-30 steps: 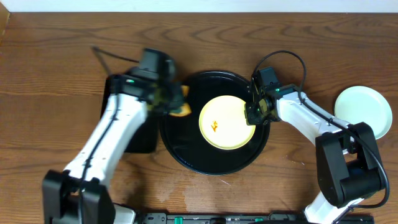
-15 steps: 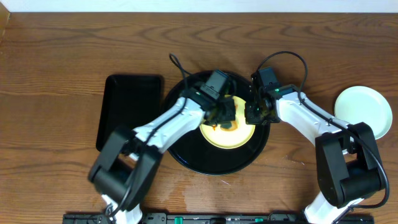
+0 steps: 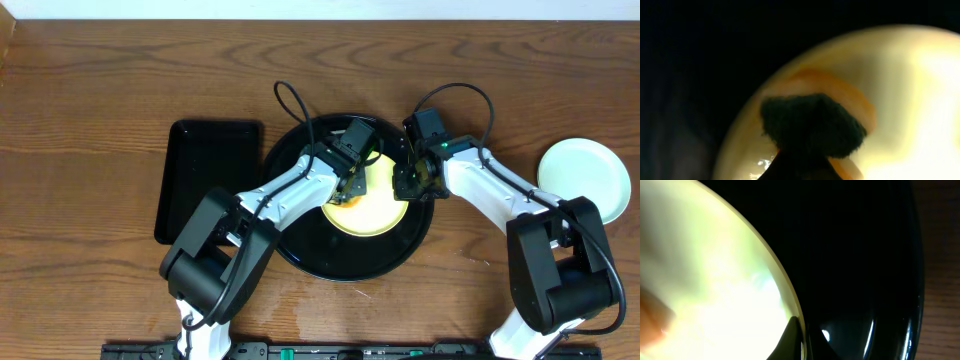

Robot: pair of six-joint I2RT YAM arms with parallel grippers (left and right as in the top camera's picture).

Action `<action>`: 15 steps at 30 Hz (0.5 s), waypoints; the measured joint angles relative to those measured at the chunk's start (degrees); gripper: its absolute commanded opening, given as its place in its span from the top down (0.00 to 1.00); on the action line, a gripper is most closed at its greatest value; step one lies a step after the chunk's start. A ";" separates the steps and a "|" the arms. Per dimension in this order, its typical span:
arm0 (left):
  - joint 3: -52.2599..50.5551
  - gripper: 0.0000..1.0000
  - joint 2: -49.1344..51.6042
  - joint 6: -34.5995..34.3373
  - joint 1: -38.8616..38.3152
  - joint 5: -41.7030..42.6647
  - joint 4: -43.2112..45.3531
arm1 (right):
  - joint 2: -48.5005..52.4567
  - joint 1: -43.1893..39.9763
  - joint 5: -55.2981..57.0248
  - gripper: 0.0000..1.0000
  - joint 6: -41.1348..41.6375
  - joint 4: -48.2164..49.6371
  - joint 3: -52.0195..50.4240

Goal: Clean dirty plates on tray and stack at the side
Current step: 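Wipe the yellow plate with the sponge in left gripper, then return the sponge to the black rectangular tray with left gripper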

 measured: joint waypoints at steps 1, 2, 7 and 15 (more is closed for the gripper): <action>0.00 0.93 0.02 0.83 -0.20 -2.45 -0.15 | 0.02 0.00 0.00 0.99 0.09 0.00 0.00; 0.00 0.93 0.11 1.64 -0.50 -5.05 -0.35 | 0.02 0.00 0.00 0.99 0.11 -0.02 0.00; 0.00 0.92 0.83 6.01 -3.48 -16.35 -0.68 | 0.02 0.02 -0.11 0.99 0.17 -0.61 0.02; 1.31 0.93 1.18 10.12 -5.14 -29.81 -3.98 | 0.02 0.15 -0.66 0.99 0.35 -0.98 0.09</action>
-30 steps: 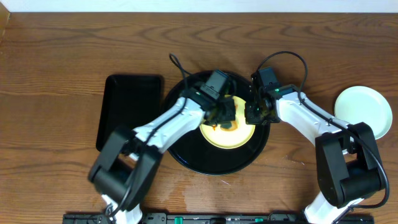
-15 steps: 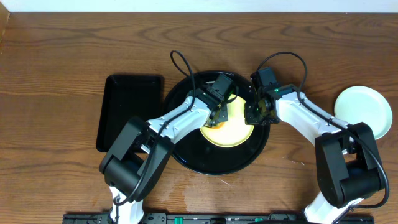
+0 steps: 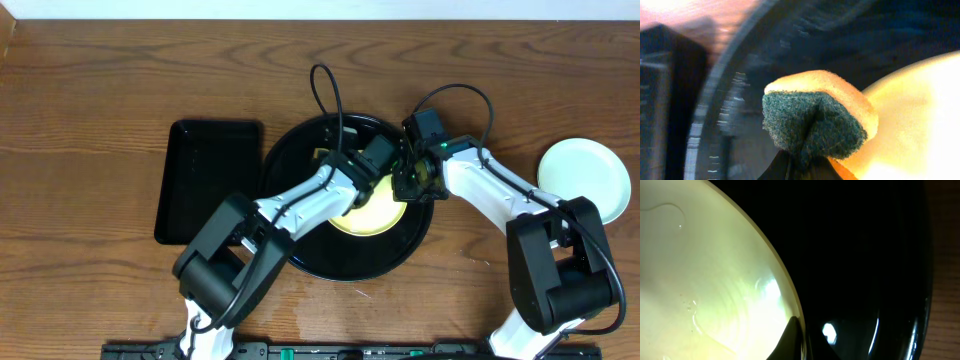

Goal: Clean dirty plates on tray and stack at the side
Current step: 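Return the sponge to the black rectangular tray with left gripper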

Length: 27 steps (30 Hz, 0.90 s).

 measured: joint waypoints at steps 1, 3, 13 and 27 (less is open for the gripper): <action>0.44 0.92 0.00 0.07 0.70 -1.16 -0.90 | 0.00 0.00 0.00 0.99 0.00 -0.17 0.02; 1.14 0.93 -0.17 0.20 2.51 -3.08 -2.54 | -0.02 -0.02 0.31 0.99 0.00 -0.50 0.04; 3.80 0.92 -16.50 -0.24 13.38 5.57 -14.86 | -0.02 -0.02 0.85 0.99 -0.37 -0.76 0.17; -7.89 0.90 -18.49 7.23 38.47 29.49 -13.99 | -0.04 -0.02 1.36 0.99 -10.86 -0.46 0.24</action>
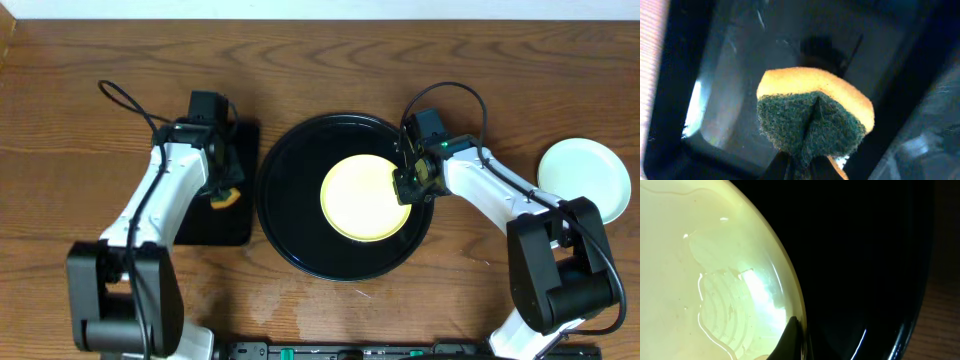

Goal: Clean dirty plates on tray and stack at the side

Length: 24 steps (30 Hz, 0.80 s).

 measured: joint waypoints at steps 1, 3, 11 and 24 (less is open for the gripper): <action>-0.70 0.90 0.76 0.31 0.44 0.42 0.72 | 0.00 0.00 -0.02 0.99 -0.09 0.00 0.00; -1.29 0.79 2.03 0.70 1.14 0.90 1.99 | 0.00 0.00 0.00 0.99 -0.22 0.00 0.00; -0.35 0.58 1.36 1.75 1.90 6.43 1.44 | 0.00 0.00 0.00 0.99 -0.46 0.04 0.00; 1.51 0.89 0.55 1.86 -9.25 22.73 8.11 | 0.07 -0.72 -5.49 0.99 -1.53 3.56 -0.11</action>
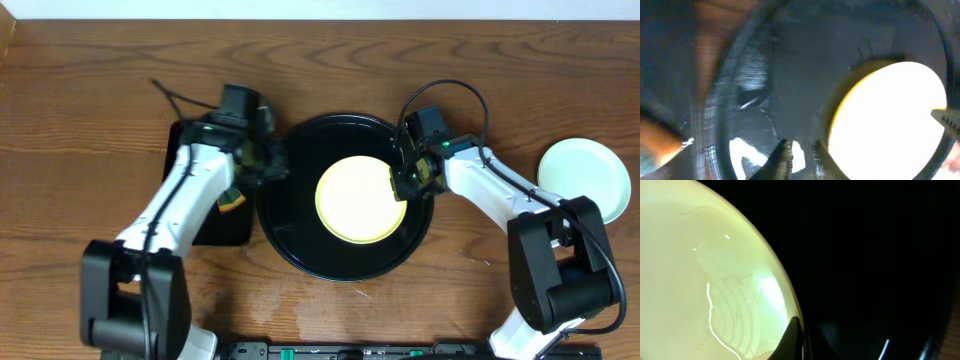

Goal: Clean dirty plates on tray and stack at the side

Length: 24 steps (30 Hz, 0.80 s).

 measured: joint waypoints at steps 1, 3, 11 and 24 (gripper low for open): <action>0.00 0.90 0.70 -0.04 -0.87 0.33 0.20 | 0.00 -0.15 -0.76 0.99 -0.02 -0.02 0.00; 0.00 0.91 2.56 -0.15 -2.69 0.68 0.11 | 0.00 -0.35 -1.84 0.99 -0.02 -0.15 0.00; 0.00 0.92 11.13 -0.13 -7.19 2.58 1.09 | 0.00 -3.50 -8.39 0.99 -0.02 -1.42 -0.02; 0.15 0.92 14.32 -0.15 -7.56 5.14 2.10 | 0.02 -7.32 -21.64 0.74 -1.73 -1.03 -0.04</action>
